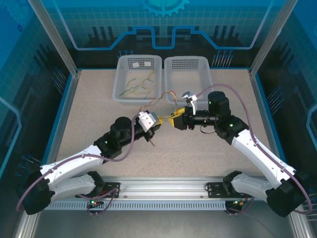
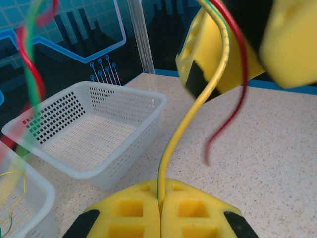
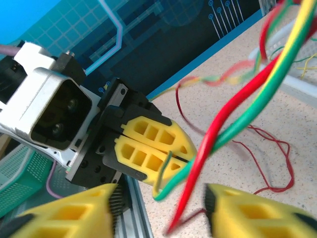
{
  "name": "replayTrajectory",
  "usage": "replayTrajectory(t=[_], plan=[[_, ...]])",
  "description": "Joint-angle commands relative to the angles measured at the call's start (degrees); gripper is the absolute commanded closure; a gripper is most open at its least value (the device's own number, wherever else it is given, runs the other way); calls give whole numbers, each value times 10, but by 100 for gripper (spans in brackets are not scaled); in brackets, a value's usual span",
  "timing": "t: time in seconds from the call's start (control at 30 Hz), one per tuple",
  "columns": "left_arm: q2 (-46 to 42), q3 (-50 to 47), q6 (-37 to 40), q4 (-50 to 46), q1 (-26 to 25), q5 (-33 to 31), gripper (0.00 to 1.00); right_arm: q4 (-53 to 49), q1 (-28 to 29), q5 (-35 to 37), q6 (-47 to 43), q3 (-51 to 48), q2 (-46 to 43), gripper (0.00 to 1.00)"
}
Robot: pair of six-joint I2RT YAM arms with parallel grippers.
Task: Untangle the cables
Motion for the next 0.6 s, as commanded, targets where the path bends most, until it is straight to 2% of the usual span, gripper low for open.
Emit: replayTrajectory(t=[0.0,0.17,0.33,0.43,0.57], plan=[[-15,4,-32,18,0,-6,100,0,7,26,-12,-3,-28,38],[-12,29,-58,-19,0,5,100,74,1,68,-33,-75,-81,30],[-15,21,-67,-8,-1,9,100,160,-9,80,-38,-141,-108,31],[-15,22,-69,-10,0,11,100,208,-7,62,-61,-174,-123,30],[-15,22,-72,-9,-1,18,100,234,-2,78,-85,-197,-128,27]])
